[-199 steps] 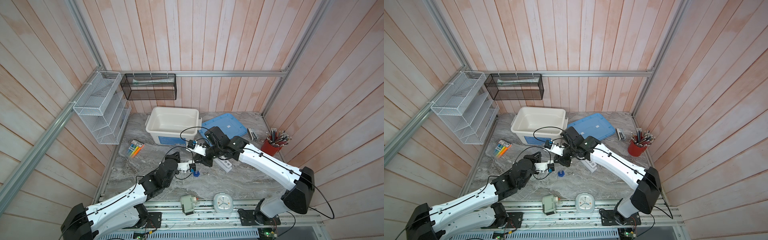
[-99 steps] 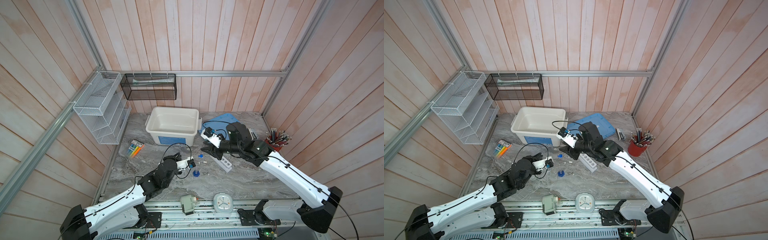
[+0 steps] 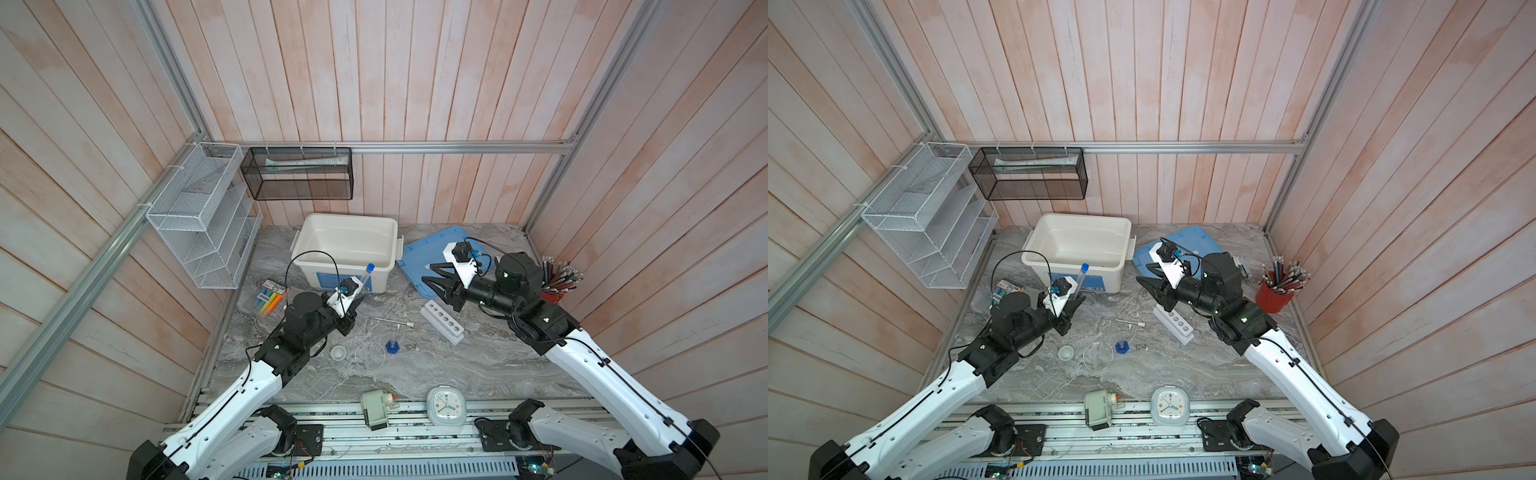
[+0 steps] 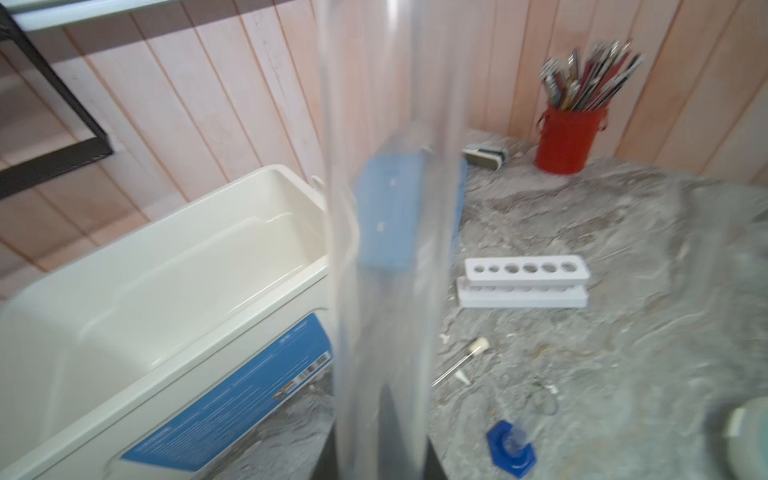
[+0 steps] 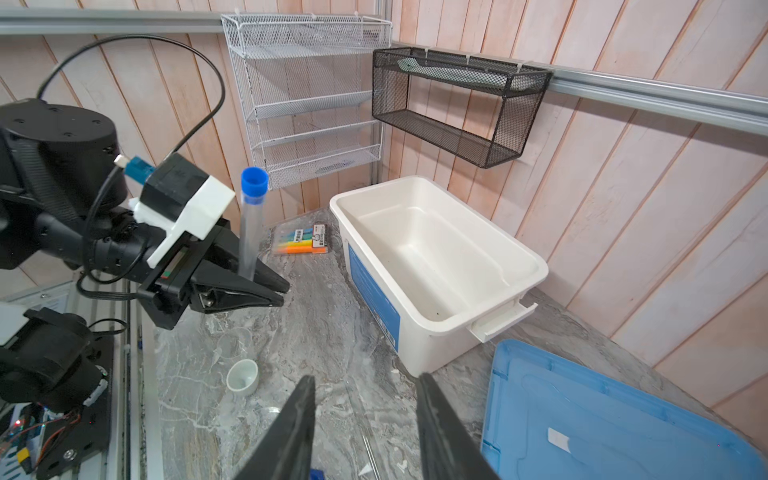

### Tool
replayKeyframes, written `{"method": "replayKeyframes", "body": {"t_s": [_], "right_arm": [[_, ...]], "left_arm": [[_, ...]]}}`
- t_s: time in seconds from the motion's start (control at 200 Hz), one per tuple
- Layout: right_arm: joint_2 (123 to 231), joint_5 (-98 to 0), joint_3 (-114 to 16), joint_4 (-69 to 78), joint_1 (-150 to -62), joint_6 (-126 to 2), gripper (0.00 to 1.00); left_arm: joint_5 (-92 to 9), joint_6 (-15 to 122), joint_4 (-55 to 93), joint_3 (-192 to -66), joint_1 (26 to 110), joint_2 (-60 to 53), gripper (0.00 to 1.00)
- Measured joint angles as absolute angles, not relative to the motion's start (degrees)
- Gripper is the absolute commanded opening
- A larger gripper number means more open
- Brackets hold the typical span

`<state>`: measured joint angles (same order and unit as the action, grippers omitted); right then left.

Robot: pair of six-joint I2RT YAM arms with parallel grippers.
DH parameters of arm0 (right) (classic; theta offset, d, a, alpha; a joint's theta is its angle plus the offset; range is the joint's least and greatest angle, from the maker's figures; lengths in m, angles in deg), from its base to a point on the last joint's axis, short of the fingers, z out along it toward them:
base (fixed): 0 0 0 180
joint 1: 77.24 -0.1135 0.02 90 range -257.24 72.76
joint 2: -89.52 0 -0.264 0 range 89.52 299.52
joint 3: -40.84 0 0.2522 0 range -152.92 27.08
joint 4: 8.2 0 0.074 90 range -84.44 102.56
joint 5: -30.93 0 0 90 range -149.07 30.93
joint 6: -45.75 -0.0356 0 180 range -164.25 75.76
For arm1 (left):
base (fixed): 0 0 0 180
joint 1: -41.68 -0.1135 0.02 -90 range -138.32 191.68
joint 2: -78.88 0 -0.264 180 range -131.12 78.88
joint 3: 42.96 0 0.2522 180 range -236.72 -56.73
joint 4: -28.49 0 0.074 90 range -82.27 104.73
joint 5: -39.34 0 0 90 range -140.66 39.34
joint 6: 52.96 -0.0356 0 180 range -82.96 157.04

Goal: Organize the chemistry lab equipment

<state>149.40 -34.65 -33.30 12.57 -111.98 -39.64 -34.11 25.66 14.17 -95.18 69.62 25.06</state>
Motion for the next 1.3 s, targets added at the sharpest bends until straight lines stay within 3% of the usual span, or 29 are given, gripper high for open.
{"method": "replayKeyframes", "body": {"t_s": [0.21, 0.4, 0.965, 1.301], "right_arm": [[153.11, -28.13, -33.06, 4.22, -112.35, -42.77, 0.45], [158.82, -24.64, -34.7, 0.94, -114.26, -43.01, 0.45], [168.32, -16.96, -40.75, -7.12, -117.4, -47.25, 0.46], [169.61, -15.41, -40.79, -8.22, -119.09, -48.1, 0.34]], "left_arm": [[-11.94, 34.19, 16.66, -98.07, 65.19, 17.63, 0.11], [-2.9, 36.7, 16.94, -98.53, 65.19, 14.96, 0.11], [1.8, 37.09, 17.12, -98.5, 65.19, 17.04, 0.08], [1.85, 37.09, 17.14, -98.5, 65.19, 17.04, 0.09]]}}
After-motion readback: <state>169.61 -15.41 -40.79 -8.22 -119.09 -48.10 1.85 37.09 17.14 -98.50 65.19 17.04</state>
